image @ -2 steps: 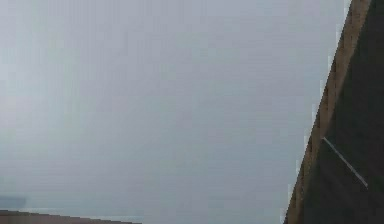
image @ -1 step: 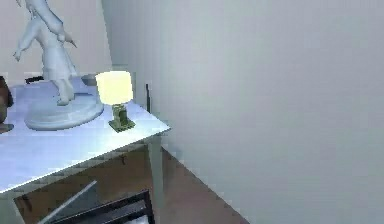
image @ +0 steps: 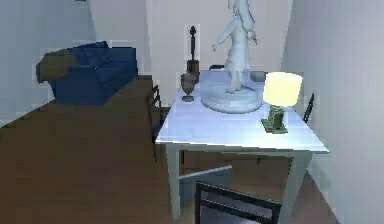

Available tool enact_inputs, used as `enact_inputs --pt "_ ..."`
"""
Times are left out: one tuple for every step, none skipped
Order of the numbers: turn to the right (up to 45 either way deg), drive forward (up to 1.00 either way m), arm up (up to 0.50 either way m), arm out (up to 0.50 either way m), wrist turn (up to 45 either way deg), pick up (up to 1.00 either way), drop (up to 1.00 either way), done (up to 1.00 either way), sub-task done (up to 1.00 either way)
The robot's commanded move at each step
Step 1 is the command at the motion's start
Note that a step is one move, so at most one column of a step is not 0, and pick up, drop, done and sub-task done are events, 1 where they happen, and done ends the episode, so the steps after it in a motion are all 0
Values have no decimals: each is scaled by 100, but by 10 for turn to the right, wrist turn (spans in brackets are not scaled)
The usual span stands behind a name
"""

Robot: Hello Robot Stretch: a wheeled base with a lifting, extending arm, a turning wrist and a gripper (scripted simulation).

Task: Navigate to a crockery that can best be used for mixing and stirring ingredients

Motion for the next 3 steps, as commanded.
enact_inputs --pt "-390 0 0 0 0 0 0 0 0" --pt "0 10 0 0 0 0 0 0 0" --pt "-450 0 0 0 0 0 0 0 0"
